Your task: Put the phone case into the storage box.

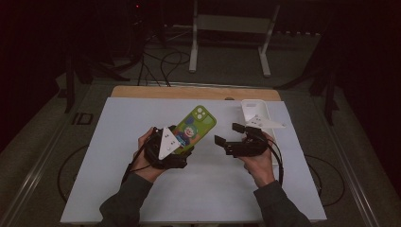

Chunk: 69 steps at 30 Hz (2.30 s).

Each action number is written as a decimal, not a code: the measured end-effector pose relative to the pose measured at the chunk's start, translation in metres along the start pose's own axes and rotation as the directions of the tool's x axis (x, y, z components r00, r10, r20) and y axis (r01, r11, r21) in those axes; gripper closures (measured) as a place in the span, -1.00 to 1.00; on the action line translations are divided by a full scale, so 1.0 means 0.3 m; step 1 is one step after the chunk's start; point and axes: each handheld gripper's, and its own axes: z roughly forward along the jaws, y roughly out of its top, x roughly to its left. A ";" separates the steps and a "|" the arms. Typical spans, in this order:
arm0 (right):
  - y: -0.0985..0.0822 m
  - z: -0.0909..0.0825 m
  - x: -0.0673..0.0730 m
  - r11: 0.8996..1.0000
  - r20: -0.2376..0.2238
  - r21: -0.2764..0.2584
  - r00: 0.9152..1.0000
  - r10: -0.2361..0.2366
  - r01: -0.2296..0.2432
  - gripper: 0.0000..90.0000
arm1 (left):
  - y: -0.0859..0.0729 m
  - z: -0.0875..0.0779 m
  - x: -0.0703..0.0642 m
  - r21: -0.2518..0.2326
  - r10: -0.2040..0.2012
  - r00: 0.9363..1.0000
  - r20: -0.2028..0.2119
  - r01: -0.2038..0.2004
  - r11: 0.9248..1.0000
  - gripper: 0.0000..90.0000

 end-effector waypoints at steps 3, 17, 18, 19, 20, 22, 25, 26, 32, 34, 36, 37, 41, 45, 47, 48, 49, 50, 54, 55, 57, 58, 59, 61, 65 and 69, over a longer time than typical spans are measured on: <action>0.010 0.002 0.007 1.000 -0.013 0.000 1.000 -0.002 0.002 -0.80 | 0.000 0.002 -0.004 -0.002 0.004 1.000 0.003 -0.004 1.000 -0.64; 0.036 0.034 0.017 1.000 -0.062 -0.002 0.998 0.027 -0.027 -0.80 | 0.009 0.017 -0.029 -0.009 0.024 0.999 0.022 -0.023 1.000 -0.64; 0.036 0.036 0.017 1.000 -0.066 0.000 0.997 0.030 -0.030 -0.80 | 0.009 0.017 -0.030 -0.009 0.024 0.999 0.022 -0.024 1.000 -0.64; 0.037 0.037 0.017 0.999 -0.069 -0.001 0.997 0.034 -0.034 -0.80 | 0.009 0.018 -0.032 -0.010 0.024 0.999 0.024 -0.024 1.000 -0.64; 0.038 0.039 0.017 0.999 -0.071 0.001 0.997 0.035 -0.035 -0.79 | 0.009 0.019 -0.033 -0.011 0.025 0.999 0.025 -0.025 1.000 -0.64; 0.039 0.042 0.017 0.999 -0.074 0.002 0.997 0.038 -0.038 -0.77 | 0.010 0.021 -0.037 -0.009 0.029 0.999 0.029 -0.029 1.000 -0.64; 0.041 0.047 0.019 0.999 -0.082 0.006 0.996 0.041 -0.041 -0.72 | 0.011 0.027 -0.044 -0.008 0.035 0.999 0.034 -0.035 0.999 -0.64; 0.041 0.048 0.020 0.999 -0.082 0.007 0.996 0.041 -0.041 -0.71 | 0.011 0.027 -0.044 -0.008 0.035 0.999 0.034 -0.035 0.999 -0.64; 0.050 0.057 0.033 0.999 -0.100 0.026 0.994 0.034 -0.031 -0.57 | 0.015 0.035 -0.061 -0.020 0.043 0.998 0.052 -0.041 0.999 -0.64; 0.058 0.060 0.041 0.999 -0.104 0.029 0.994 0.035 -0.033 -0.47 | 0.016 0.034 -0.064 -0.027 0.044 0.997 0.057 -0.043 0.999 -0.64; 0.063 0.063 0.049 0.999 -0.104 0.037 0.994 0.021 -0.017 -0.39 | 0.017 0.032 -0.064 -0.036 0.044 0.997 0.059 -0.042 0.998 -0.64; 0.064 0.065 0.052 0.999 -0.102 0.037 0.995 0.013 -0.009 -0.38 | 0.015 0.031 -0.063 -0.040 0.041 0.997 0.059 -0.038 0.998 -0.64; 0.066 0.061 0.049 0.999 -0.104 0.036 0.994 0.025 -0.022 -0.21 | 0.006 0.022 -0.057 -0.055 0.032 0.998 0.061 -0.029 0.998 -0.64; 0.062 0.070 0.042 0.998 -0.122 0.053 0.992 0.037 -0.031 -0.07 | 0.007 0.019 -0.056 -0.073 0.022 0.997 0.075 -0.016 0.997 -0.64; 0.062 0.074 0.048 0.998 -0.140 0.051 0.990 0.032 -0.025 0.03 | 0.006 0.023 -0.060 -0.070 0.028 0.996 0.080 -0.022 0.997 -0.64; 0.063 0.075 0.050 0.998 -0.145 0.051 0.989 0.030 -0.023 0.08 | 0.006 0.024 -0.061 -0.069 0.027 0.996 0.084 -0.021 0.997 -0.64; 0.063 0.076 0.051 0.998 -0.150 0.052 0.988 0.031 -0.024 0.16 | 0.005 0.025 -0.061 -0.067 0.029 0.996 0.086 -0.023 0.997 -0.64; 0.062 0.076 0.050 0.998 -0.158 0.051 0.987 0.036 -0.028 0.23 | 0.004 0.028 -0.060 -0.060 0.028 0.996 0.089 -0.022 0.998 -0.64; 0.063 0.070 0.051 0.998 -0.206 0.048 0.977 0.048 -0.038 0.63 | -0.004 0.045 -0.063 -0.030 0.035 0.995 0.093 -0.033 0.999 -0.64; 0.063 0.068 0.056 0.998 -0.213 0.048 0.976 0.040 -0.031 0.73 | -0.006 0.051 -0.068 -0.021 0.034 0.995 0.093 -0.032 0.999 -0.64; 0.064 0.070 0.063 0.999 -0.231 0.048 0.972 0.031 -0.021 0.81 | -0.007 0.058 -0.070 -0.012 0.032 0.996 0.089 -0.031 0.999 -0.64; 0.063 0.072 0.066 0.999 -0.235 0.045 0.972 0.026 -0.016 0.82 | -0.007 0.061 -0.072 -0.006 0.032 0.996 0.085 -0.032 0.999 -0.64; 0.063 0.074 0.068 0.999 -0.233 0.047 0.972 0.022 -0.011 0.84 | -0.007 0.064 -0.073 -0.003 0.030 0.996 0.082 -0.030 1.000 -0.64; 0.061 0.075 0.069 0.999 -0.235 0.049 0.972 0.020 -0.009 0.90 | -0.008 0.070 -0.073 0.001 0.024 0.996 0.081 -0.024 1.000 -0.65; 0.061 0.077 0.077 0.999 -0.221 0.043 0.975 -0.001 0.011 0.92 | -0.009 0.075 -0.068 0.005 0.016 0.996 0.087 -0.016 1.000 -0.65; 0.062 0.073 0.079 0.999 -0.211 0.043 0.977 -0.022 0.031 0.92 | -0.013 0.075 -0.057 0.017 -0.002 0.996 0.093 0.001 1.000 -0.68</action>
